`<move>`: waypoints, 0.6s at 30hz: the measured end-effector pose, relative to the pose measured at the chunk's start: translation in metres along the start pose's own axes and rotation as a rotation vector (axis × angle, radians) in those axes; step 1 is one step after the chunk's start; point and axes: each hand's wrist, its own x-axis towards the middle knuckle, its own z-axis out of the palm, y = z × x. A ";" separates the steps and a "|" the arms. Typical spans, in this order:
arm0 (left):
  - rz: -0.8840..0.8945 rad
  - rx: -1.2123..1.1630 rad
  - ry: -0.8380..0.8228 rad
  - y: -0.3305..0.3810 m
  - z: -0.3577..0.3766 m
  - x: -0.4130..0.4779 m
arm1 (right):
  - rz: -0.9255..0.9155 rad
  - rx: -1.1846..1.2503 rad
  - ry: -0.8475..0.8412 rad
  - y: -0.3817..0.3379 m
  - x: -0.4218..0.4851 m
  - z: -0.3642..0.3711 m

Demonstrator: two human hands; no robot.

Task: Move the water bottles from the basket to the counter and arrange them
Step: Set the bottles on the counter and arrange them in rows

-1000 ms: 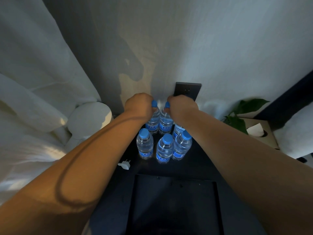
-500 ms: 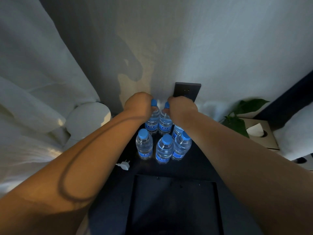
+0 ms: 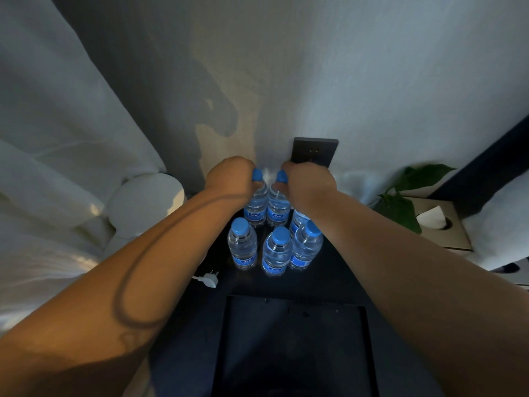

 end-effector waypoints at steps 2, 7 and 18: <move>0.007 0.023 -0.011 -0.001 0.000 0.000 | 0.001 0.030 0.046 0.003 -0.004 0.002; 0.038 0.070 0.038 -0.002 -0.001 -0.002 | -0.003 0.036 0.135 0.008 -0.016 -0.007; 0.191 0.027 0.104 0.032 0.009 -0.012 | 0.121 -0.045 -0.235 0.034 -0.033 -0.036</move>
